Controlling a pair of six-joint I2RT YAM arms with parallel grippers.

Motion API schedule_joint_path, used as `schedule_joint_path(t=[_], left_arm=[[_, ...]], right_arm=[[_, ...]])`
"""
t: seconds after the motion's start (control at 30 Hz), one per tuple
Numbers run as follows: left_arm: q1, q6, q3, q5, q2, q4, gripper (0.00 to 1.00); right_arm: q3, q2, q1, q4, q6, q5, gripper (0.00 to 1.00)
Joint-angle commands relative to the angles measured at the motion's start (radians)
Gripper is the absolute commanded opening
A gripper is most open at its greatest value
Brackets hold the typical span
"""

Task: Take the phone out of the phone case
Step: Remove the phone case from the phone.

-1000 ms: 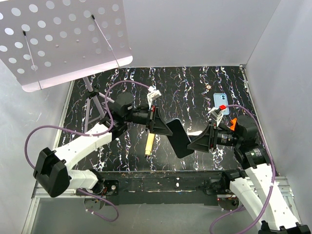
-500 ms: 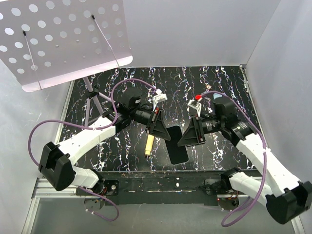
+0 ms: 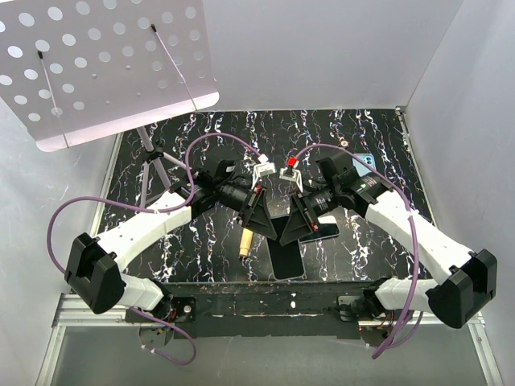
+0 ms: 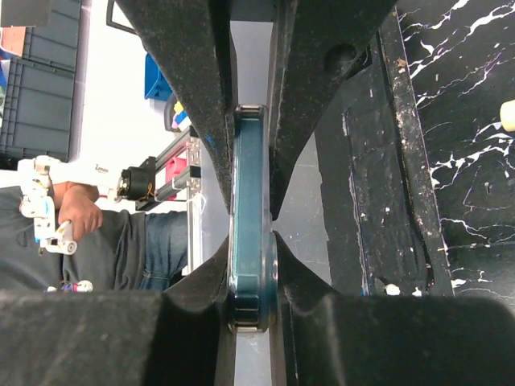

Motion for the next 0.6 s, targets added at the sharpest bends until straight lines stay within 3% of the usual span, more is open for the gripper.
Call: schedule_joint_path(t=[0.0, 0.07, 0.13, 0.17, 0.23, 0.27, 0.37, 0.47, 0.57], left_arm=[[-0.002, 0.031, 0.050, 0.053, -0.025, -0.006, 0.00], [-0.002, 0.028, 0.057, 0.035, -0.031, -0.009, 0.00], [-0.002, 0.024, 0.061, -0.032, -0.055, -0.018, 0.03], [0.000, 0.021, 0.058, -0.072, -0.074, -0.015, 0.15], [0.001, -0.004, 0.037, -0.181, -0.126, 0.009, 0.50], [0.004, -0.022, 0.017, -0.254, -0.161, 0.034, 0.61], [0.014, -0.079, -0.058, -0.527, -0.294, 0.109, 0.85], [0.015, -0.243, -0.198, -0.922, -0.461, 0.150, 0.95], [0.015, -0.367, -0.337, -0.999, -0.555, 0.285, 0.91]], right_arm=[[0.065, 0.034, 0.033, -0.048, -0.090, -0.059, 0.06], [0.063, 0.025, 0.043, -0.027, -0.085, -0.037, 0.01], [-0.007, -0.044, 0.041, 0.123, 0.046, 0.049, 0.01], [-0.048, -0.091, 0.035, 0.217, 0.109, 0.116, 0.01], [-0.139, -0.173, 0.011, 0.408, 0.264, 0.157, 0.01], [-0.173, -0.208, -0.008, 0.516, 0.369, 0.172, 0.01], [-0.256, -0.288, -0.080, 0.631, 0.554, 0.244, 0.01], [-0.344, -0.351, -0.193, 0.738, 0.768, 0.281, 0.01], [-0.455, -0.386, -0.308, 0.904, 1.000, 0.246, 0.01]])
